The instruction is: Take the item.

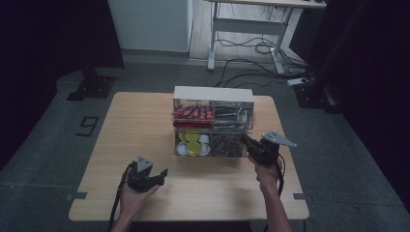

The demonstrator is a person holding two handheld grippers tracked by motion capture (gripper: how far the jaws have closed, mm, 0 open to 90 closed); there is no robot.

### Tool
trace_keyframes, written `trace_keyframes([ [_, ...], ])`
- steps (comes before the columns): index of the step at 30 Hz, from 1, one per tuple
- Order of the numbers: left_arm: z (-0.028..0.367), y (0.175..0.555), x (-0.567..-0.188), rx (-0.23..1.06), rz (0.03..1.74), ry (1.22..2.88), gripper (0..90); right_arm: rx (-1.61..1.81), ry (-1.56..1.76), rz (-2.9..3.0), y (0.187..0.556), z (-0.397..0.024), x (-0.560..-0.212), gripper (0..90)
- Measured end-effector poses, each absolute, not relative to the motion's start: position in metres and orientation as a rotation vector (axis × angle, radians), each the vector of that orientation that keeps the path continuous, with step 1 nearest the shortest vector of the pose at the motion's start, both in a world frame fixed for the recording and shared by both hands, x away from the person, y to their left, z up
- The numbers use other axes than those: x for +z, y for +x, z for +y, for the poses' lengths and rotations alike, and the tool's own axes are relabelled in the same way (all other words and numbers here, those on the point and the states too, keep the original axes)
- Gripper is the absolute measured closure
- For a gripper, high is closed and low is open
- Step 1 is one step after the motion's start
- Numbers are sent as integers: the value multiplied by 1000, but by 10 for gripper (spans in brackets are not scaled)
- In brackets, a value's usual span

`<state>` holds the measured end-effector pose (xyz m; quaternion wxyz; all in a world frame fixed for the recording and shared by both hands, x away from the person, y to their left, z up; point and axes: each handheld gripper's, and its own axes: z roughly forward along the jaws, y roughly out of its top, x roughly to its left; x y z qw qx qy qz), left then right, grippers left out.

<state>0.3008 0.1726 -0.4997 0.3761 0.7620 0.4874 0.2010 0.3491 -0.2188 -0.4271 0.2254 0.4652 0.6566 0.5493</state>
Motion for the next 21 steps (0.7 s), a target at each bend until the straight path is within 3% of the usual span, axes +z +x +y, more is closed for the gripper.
trace_keyframes([
  [21,151,317,-487,542,1224,1941,365,1504,1289,1815,349,-218,-426,883],
])
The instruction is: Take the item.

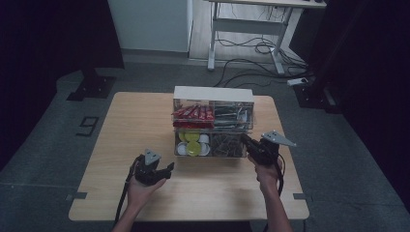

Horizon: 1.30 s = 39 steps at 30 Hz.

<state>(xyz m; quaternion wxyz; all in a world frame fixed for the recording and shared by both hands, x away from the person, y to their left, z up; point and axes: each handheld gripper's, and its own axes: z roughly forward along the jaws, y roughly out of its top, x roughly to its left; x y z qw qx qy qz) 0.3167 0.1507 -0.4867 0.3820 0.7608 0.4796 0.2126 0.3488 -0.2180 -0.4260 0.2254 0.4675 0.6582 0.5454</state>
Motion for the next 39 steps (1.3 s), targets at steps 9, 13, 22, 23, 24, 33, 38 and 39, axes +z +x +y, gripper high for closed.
trace_keyframes([
  [9,140,324,-483,538,1208,1928,370,1504,1289,1819,349,-218,-426,882],
  [13,136,326,-481,541,1201,1921,371,1495,1284,1819,349,-217,-426,882],
  [22,125,329,-478,551,1180,1901,384,1496,1283,1818,349,-217,-426,882],
  [23,124,330,-477,551,1177,1904,384,1497,1283,1817,349,-217,-426,882],
  [24,123,330,-477,552,1176,1906,383,1499,1284,1816,348,-218,-426,881],
  [33,111,337,-474,577,1155,1902,384,1500,1285,1817,349,-218,-426,879],
  [38,105,343,-477,551,1161,1917,377,1500,1279,1818,348,-218,-427,879],
  [39,103,343,-477,544,1159,1923,376,1501,1279,1818,348,-218,-427,879],
])
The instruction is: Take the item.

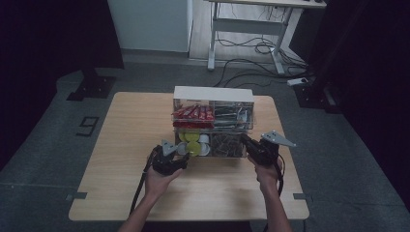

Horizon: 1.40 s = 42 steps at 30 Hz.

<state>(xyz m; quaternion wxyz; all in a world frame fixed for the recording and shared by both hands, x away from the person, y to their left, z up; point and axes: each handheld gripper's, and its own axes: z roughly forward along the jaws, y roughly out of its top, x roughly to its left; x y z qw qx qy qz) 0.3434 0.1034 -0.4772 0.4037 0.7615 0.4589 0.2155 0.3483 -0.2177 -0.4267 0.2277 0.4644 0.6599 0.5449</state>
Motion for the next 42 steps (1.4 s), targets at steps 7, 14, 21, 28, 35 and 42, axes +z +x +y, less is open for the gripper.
trace_keyframes([
  [7,97,347,-478,553,1146,1929,364,1500,1278,1820,348,-218,-427,879],
  [14,89,351,-477,554,1138,1924,358,1507,1279,1819,349,-218,-427,879],
  [21,85,355,-479,539,1150,1915,351,1508,1279,1819,349,-218,-427,879],
  [28,78,358,-479,553,1153,1916,347,1508,1278,1819,349,-218,-427,879],
  [35,68,361,-482,555,1161,1923,329,1509,1277,1819,349,-219,-427,878],
  [42,62,363,-486,571,1158,1921,330,1507,1280,1814,348,-221,-427,875],
])
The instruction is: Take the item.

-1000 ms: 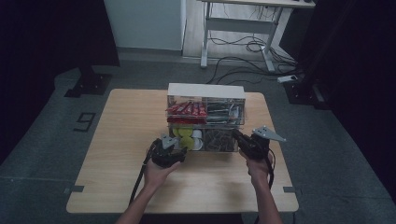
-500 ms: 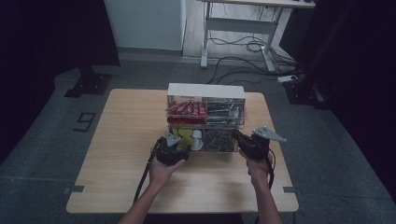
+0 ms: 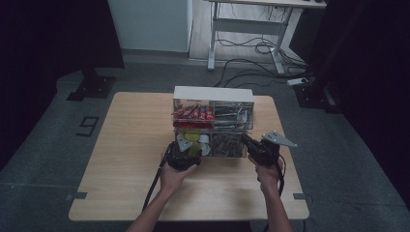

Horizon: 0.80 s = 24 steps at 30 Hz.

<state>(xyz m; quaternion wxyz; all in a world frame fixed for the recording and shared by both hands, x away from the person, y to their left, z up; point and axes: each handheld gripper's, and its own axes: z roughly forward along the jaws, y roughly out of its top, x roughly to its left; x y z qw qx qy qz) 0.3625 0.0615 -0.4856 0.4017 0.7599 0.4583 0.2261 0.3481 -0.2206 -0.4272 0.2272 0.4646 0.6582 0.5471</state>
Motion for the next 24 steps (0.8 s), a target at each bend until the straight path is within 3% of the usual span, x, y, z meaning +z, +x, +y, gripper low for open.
trace_keyframes([
  [24,64,355,-482,614,1125,1892,384,1507,1283,1805,348,-223,-428,876],
])
